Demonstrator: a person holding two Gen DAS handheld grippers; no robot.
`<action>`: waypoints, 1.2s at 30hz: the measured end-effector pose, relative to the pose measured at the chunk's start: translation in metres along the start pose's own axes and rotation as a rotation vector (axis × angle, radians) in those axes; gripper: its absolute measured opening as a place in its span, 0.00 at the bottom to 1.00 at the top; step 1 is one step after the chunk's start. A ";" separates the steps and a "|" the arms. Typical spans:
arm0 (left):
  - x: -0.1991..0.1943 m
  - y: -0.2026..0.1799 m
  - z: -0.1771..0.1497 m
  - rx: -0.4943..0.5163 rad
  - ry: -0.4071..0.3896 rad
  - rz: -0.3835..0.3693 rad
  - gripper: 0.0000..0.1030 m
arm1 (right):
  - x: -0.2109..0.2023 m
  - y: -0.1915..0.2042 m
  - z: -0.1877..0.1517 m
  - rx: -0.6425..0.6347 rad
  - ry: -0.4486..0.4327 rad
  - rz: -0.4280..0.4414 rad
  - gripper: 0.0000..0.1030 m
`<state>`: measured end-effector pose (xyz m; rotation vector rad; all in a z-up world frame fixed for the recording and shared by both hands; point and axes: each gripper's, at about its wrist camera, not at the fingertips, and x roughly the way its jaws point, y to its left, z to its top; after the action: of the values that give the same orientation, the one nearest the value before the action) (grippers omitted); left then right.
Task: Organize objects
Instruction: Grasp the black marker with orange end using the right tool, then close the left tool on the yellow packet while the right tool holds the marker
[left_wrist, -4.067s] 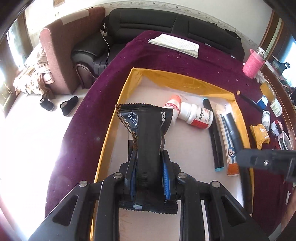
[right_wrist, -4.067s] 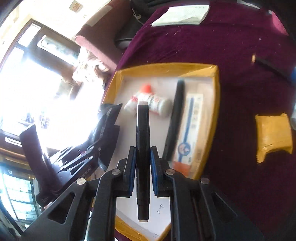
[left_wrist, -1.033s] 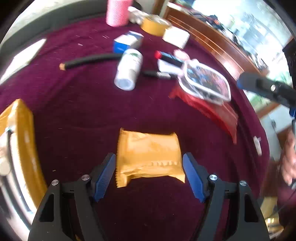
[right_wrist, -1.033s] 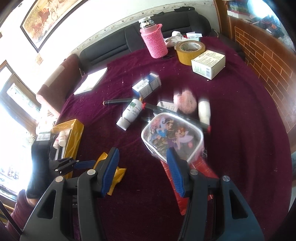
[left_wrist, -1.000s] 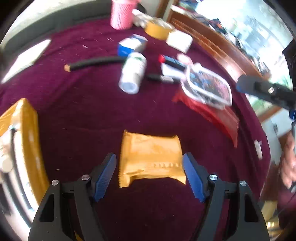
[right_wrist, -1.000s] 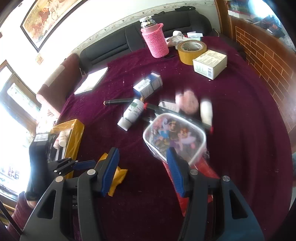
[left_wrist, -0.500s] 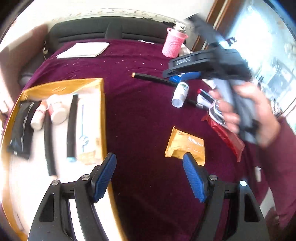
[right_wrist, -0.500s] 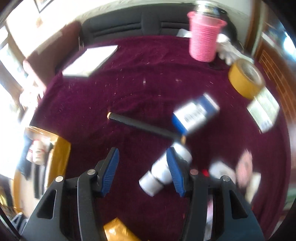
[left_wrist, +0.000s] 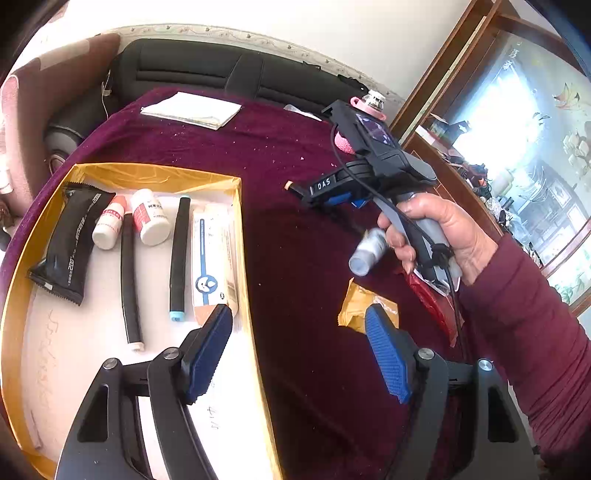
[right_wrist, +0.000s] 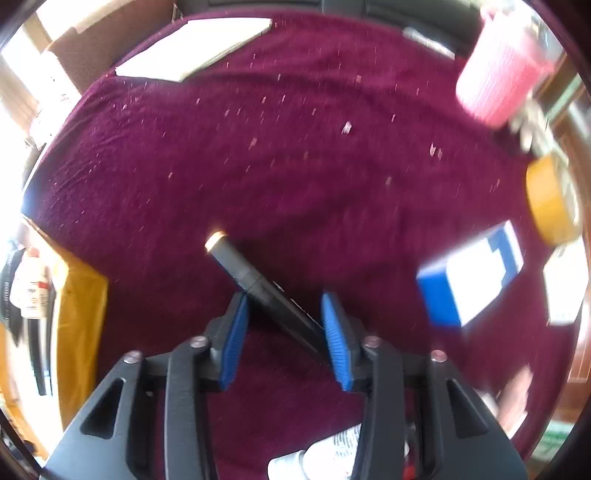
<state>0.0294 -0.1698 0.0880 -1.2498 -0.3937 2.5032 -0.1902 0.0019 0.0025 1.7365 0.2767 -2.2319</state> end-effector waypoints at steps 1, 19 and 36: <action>0.001 -0.001 0.000 0.002 -0.001 0.004 0.67 | -0.001 0.006 -0.003 -0.014 0.006 0.002 0.14; 0.025 -0.064 -0.011 0.127 0.037 0.082 0.67 | -0.146 -0.061 -0.133 0.229 -0.291 0.320 0.12; 0.085 -0.076 -0.013 -0.015 0.143 0.229 0.67 | -0.098 -0.093 -0.230 0.346 -0.132 0.459 0.14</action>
<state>0.0038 -0.0658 0.0478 -1.5478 -0.2478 2.5768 0.0081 0.1765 0.0365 1.5879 -0.5153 -2.1141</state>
